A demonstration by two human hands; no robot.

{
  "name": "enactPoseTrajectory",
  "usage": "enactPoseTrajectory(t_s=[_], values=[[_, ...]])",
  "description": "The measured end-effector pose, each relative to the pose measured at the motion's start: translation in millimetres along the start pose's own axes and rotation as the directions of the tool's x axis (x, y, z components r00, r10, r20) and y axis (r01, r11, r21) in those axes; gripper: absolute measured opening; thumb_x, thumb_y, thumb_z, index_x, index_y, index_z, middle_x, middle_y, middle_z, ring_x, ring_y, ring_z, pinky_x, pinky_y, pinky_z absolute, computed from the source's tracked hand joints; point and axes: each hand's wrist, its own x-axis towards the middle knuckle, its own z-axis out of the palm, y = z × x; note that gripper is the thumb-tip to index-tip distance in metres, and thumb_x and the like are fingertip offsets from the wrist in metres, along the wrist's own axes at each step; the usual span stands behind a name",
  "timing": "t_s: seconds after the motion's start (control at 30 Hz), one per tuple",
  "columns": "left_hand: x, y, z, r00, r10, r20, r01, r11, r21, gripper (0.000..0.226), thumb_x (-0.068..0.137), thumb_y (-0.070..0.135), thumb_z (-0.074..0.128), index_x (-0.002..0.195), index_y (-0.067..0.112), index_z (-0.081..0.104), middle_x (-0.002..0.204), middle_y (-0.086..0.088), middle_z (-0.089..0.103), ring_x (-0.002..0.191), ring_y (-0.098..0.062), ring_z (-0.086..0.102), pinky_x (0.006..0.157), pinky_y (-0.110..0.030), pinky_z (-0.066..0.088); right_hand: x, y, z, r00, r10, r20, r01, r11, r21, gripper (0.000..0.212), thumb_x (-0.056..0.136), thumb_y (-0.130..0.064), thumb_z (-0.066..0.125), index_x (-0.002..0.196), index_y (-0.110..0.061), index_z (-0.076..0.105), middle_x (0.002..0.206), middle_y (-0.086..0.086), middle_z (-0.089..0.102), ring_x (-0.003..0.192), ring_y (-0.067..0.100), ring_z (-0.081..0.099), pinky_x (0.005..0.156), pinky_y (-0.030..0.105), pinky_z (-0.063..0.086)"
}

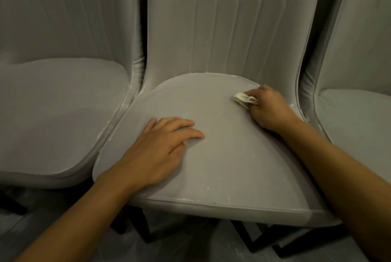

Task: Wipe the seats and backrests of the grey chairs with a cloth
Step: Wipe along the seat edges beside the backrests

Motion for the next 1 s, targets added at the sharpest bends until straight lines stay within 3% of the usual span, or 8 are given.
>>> enactPoseTrajectory(t_s=[0.1, 0.2, 0.27, 0.5, 0.6, 0.7, 0.87, 1.0], values=[[1.3, -3.7, 0.7, 0.998, 0.032, -0.062, -0.035, 0.998, -0.051, 0.045, 0.096, 0.039, 0.031, 0.13, 0.048, 0.059, 0.146, 0.023, 0.047, 0.14, 0.001, 0.032, 0.123, -0.043, 0.019, -3.4, -22.5, 2.9, 0.993, -0.104, 0.063, 0.102, 0.994, 0.028, 0.045, 0.084, -0.001, 0.057, 0.124, -0.019, 0.069, 0.11, 0.011, 0.059, 0.104, 0.032, 0.059, 0.089, 0.021, 0.036], [3.4, -4.7, 1.3, 0.982, 0.023, -0.186, -0.052, 0.987, -0.15, 0.04, 0.095, 0.025, 0.04, 0.124, 0.031, 0.066, 0.136, 0.011, 0.055, 0.13, -0.006, 0.043, 0.114, -0.016, 0.023, -42.7, -58.8, 5.4, 0.944, -0.308, 0.121, 0.296, 0.949, 0.107, 0.046, 0.084, -0.002, 0.059, 0.126, -0.02, 0.067, 0.11, 0.004, 0.056, 0.1, 0.024, 0.06, 0.091, 0.02, 0.04], [4.1, -4.7, -0.8, 0.976, -0.02, -0.219, -0.029, 0.976, -0.217, 0.037, 0.095, 0.022, 0.041, 0.122, 0.028, 0.066, 0.13, 0.011, 0.057, 0.125, -0.006, 0.047, 0.106, -0.006, 0.025, -67.2, -80.3, 3.4, 0.896, -0.421, 0.143, 0.399, 0.904, 0.156, 0.046, 0.085, -0.006, 0.06, 0.128, -0.022, 0.066, 0.111, 0.001, 0.054, 0.098, 0.019, 0.059, 0.09, 0.019, 0.042], [3.0, -0.7, -10.4, 0.97, -0.181, -0.164, 0.061, 0.83, -0.555, 0.029, 0.095, 0.025, 0.044, 0.106, 0.029, 0.071, 0.115, 0.01, 0.07, 0.114, -0.005, 0.062, 0.099, -0.02, 0.045, -107.2, -143.4, 0.1, 0.75, -0.623, 0.223, 0.535, 0.77, 0.348, 0.048, 0.084, -0.004, 0.061, 0.128, -0.021, 0.066, 0.119, 0.003, 0.054, 0.103, 0.02, 0.057, 0.092, 0.031, 0.047], [2.8, 5.4, -23.3, 0.958, -0.264, -0.114, 0.103, 0.684, -0.722, 0.027, 0.099, 0.008, 0.049, 0.103, 0.017, 0.074, 0.111, 0.002, 0.074, 0.106, -0.001, 0.065, 0.092, -0.015, 0.047, -109.4, -173.2, 13.1, 0.711, -0.672, 0.208, 0.564, 0.721, 0.402, 0.048, 0.079, 0.001, 0.065, 0.125, -0.013, 0.068, 0.12, 0.009, 0.055, 0.104, 0.023, 0.057, 0.093, 0.029, 0.046], [-0.8, 3.9, -30.3, 0.927, -0.346, -0.143, 0.071, 0.537, -0.84, 0.029, 0.1, 0.0, 0.045, 0.106, 0.009, 0.071, 0.116, -0.006, 0.073, 0.115, -0.01, 0.065, 0.102, -0.019, 0.046, -108.9, -176.5, 12.8, 0.695, -0.677, 0.243, 0.573, 0.726, 0.381, 0.048, 0.082, -0.004, 0.067, 0.129, -0.014, 0.065, 0.118, 0.007, 0.053, 0.1, 0.022, 0.056, 0.089, 0.025, 0.044], [-2.0, 5.6, -20.1, 0.96, -0.213, -0.18, 0.044, 0.753, -0.656, 0.022, 0.092, 0.013, 0.058, 0.104, 0.025, 0.072, 0.11, 0.01, 0.073, 0.106, 0.001, 0.064, 0.094, -0.012, 0.044, -120.1, -129.6, -16.5, 0.68, -0.681, 0.273, 0.567, 0.724, 0.393, 0.034, 0.091, -0.018, 0.067, 0.125, -0.025, 0.068, 0.116, -0.01, 0.052, 0.098, 0.0, 0.055, 0.086, 0.011, 0.039], [-4.7, 2.9, -9.5, 0.992, -0.065, -0.109, 0.022, 0.933, -0.36, 0.029, 0.088, 0.026, 0.051, 0.105, 0.041, 0.069, 0.122, 0.018, 0.064, 0.12, 0.0, 0.053, 0.107, -0.014, 0.035, -131.3, -76.2, -41.1, 0.74, -0.606, 0.292, 0.49, 0.783, 0.384, 0.029, 0.088, -0.027, 0.07, 0.116, -0.034, 0.071, 0.114, -0.017, 0.054, 0.098, 0.002, 0.062, 0.083, 0.023, 0.049]])
